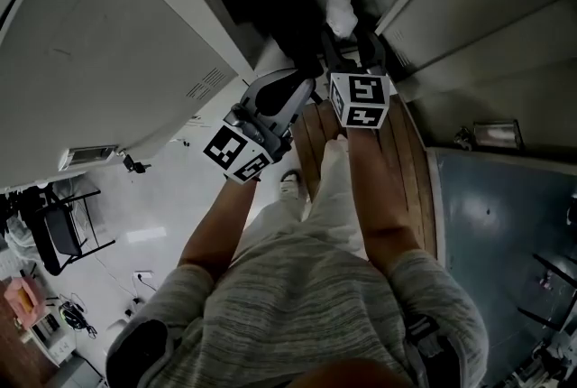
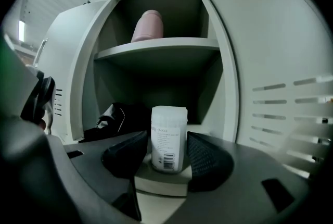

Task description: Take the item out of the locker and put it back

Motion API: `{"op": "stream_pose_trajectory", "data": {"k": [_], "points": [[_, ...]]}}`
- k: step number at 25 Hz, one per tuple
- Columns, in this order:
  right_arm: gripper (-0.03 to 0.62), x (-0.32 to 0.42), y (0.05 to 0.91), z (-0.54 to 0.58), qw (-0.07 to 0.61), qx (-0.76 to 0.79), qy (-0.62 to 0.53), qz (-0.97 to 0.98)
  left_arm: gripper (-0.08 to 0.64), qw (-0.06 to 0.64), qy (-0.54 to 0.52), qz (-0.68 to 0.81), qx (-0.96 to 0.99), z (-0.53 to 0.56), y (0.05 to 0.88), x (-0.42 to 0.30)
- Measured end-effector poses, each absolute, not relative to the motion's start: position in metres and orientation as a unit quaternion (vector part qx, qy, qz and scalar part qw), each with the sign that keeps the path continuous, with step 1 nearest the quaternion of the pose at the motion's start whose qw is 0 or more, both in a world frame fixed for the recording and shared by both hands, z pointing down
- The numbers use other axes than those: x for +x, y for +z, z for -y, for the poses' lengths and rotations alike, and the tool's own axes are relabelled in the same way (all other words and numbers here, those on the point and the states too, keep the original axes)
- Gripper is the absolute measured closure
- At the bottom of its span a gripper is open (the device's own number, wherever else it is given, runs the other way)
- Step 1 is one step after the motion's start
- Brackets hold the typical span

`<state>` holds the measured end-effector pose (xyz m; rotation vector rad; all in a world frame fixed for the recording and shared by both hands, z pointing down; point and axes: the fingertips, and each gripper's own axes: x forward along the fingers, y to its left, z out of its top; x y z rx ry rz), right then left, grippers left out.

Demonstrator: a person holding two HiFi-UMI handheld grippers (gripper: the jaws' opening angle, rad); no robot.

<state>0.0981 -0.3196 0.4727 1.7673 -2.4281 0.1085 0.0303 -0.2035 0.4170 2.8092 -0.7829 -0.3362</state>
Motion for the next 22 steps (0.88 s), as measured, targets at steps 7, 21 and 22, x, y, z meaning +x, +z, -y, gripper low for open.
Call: {"op": "stream_pose_trajectory", "data": {"k": [7,21,22], "points": [[0.382,0.101,0.478,0.324,0.077,0.597,0.039,0.797,0.534,0.109,-0.113,0.263,0.952,0.196,0.423,0.029],[0.387,0.104,0.476,0.321,0.062,0.595,0.043,0.8,0.534,0.108,-0.107,0.257,0.954,0.189,0.425,0.031],[0.387,0.104,0.475,0.32,0.058,0.595,0.043,0.8,0.534,0.107,-0.108,0.257,0.954,0.189,0.424,0.031]]}}
